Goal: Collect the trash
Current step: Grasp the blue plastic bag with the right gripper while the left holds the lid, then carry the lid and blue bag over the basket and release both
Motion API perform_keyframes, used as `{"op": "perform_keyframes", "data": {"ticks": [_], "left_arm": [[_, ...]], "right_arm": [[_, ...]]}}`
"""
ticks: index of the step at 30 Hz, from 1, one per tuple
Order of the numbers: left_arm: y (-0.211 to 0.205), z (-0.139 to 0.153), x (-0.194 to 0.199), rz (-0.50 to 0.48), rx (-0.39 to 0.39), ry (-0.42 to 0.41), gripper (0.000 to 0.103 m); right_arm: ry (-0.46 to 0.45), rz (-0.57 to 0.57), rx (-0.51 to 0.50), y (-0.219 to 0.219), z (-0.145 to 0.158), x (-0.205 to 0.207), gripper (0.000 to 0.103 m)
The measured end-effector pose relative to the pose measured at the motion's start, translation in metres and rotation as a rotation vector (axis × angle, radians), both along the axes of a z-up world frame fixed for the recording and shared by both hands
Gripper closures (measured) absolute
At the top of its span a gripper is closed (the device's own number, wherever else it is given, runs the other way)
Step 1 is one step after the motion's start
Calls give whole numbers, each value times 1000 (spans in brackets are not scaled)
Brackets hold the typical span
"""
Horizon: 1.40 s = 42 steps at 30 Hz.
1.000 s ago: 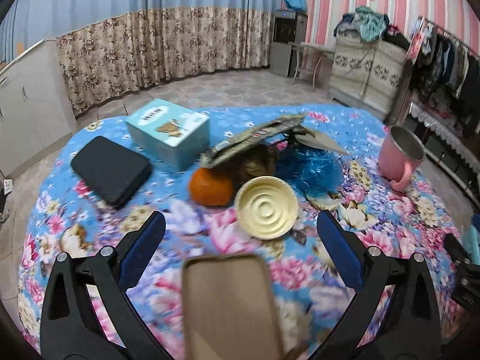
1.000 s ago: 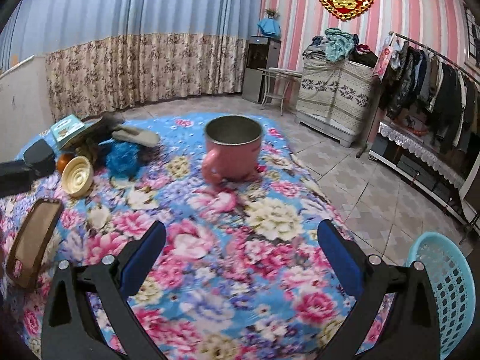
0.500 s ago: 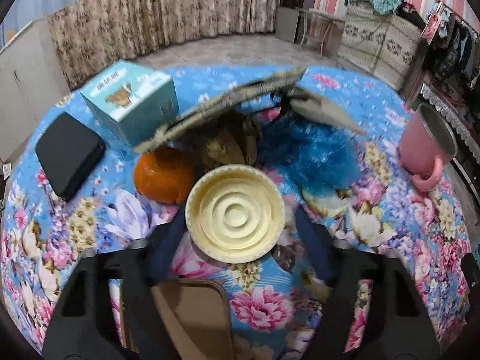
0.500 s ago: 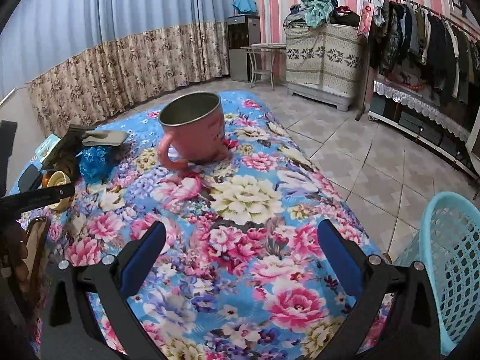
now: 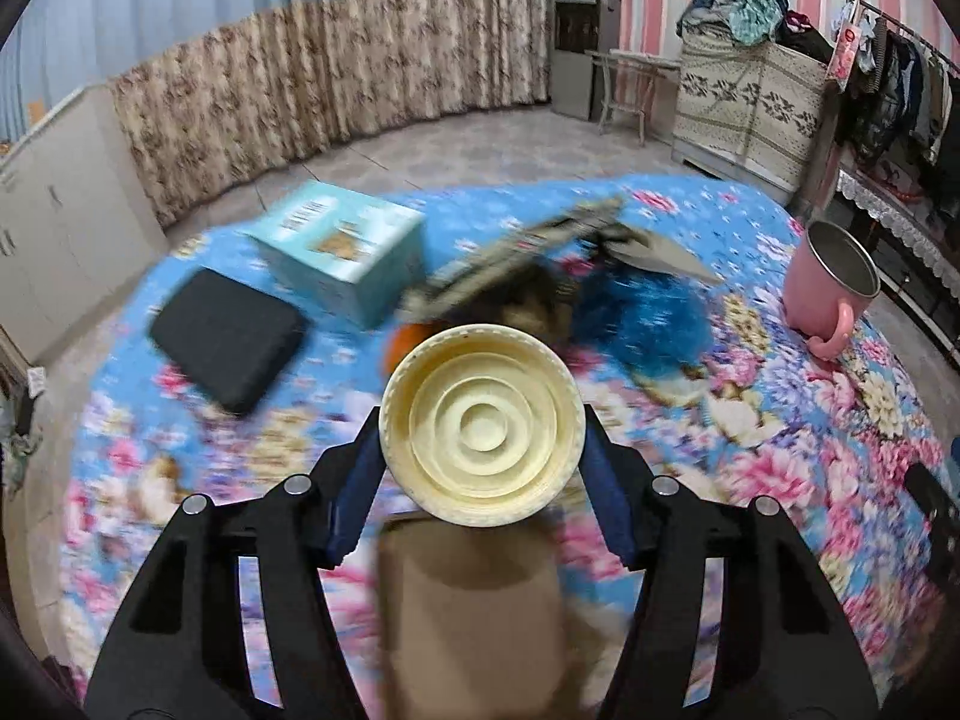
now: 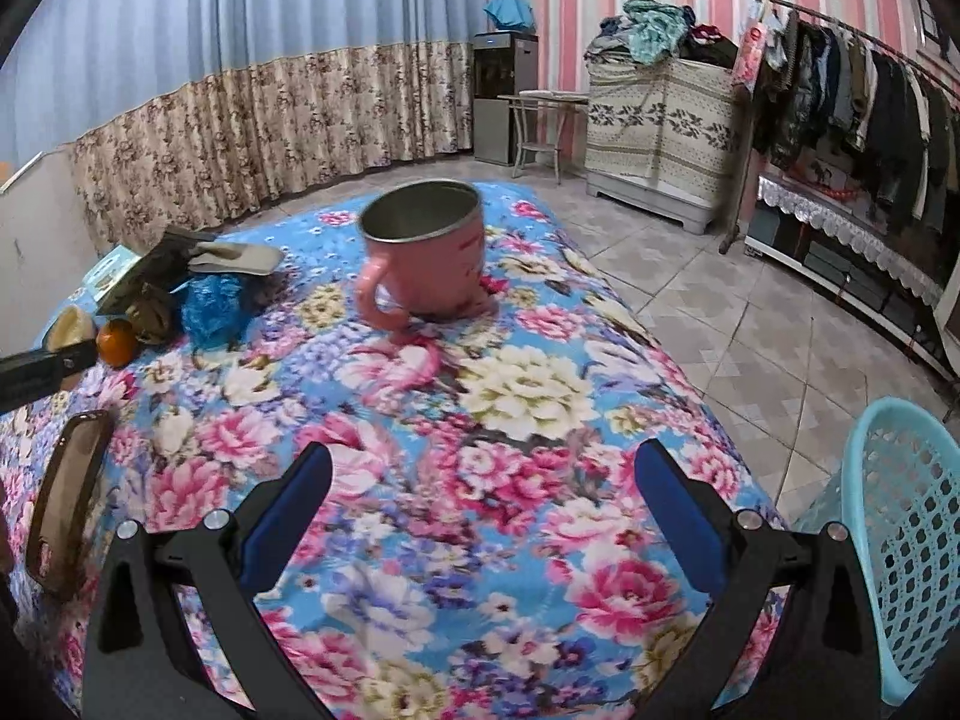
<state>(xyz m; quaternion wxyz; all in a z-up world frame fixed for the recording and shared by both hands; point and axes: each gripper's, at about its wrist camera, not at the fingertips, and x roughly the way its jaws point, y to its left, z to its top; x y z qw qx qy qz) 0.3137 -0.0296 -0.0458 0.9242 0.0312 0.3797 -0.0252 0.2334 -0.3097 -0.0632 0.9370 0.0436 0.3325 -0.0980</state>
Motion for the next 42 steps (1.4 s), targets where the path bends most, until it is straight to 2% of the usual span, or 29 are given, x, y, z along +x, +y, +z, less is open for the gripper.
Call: {"op": "perform_keyframes", "data": {"ticks": [4, 7, 9, 14, 18, 20, 22, 24, 25, 26, 27, 28, 31, 37, 42], "left_arm": [[40, 8, -11, 58, 25, -37, 43], [74, 9, -11, 117, -18, -49, 43], [94, 11, -6, 149, -45, -55, 43], [113, 10, 8, 182, 13, -93, 43], [129, 9, 12, 195, -18, -85, 42], [132, 6, 14, 195, -22, -76, 42], [134, 3, 17, 187, -6, -67, 42], [134, 0, 18, 187, -13, -61, 43], [136, -1, 20, 187, -28, -56, 42], [135, -2, 21, 188, -36, -55, 42], [135, -2, 21, 191, -38, -57, 42], [135, -1, 21, 192, -36, -60, 42], [132, -1, 19, 194, -36, -67, 42], [114, 7, 4, 156, -26, -99, 42], [83, 18, -19, 99, -21, -126, 42]], "right_arm": [[1, 47, -4, 19, 6, 11, 4], [13, 98, -49, 43, 5, 23, 4], [26, 121, -42, 57, 4, 36, 4], [39, 217, -34, 104, 9, 79, 4], [62, 254, -41, 136, 6, 115, 6], [91, 260, -34, 143, 0, 134, 13], [141, 261, -29, 148, -11, 152, 37], [156, 266, 1, 148, -16, 163, 47], [152, 278, 17, 148, -16, 166, 58], [150, 300, 31, 149, -16, 167, 67], [146, 325, 35, 151, -15, 165, 81], [137, 333, 27, 153, -14, 161, 85], [121, 353, 33, 147, -7, 141, 88], [88, 333, 84, 107, 10, 82, 90], [56, 312, 51, 75, 35, 30, 90]]}}
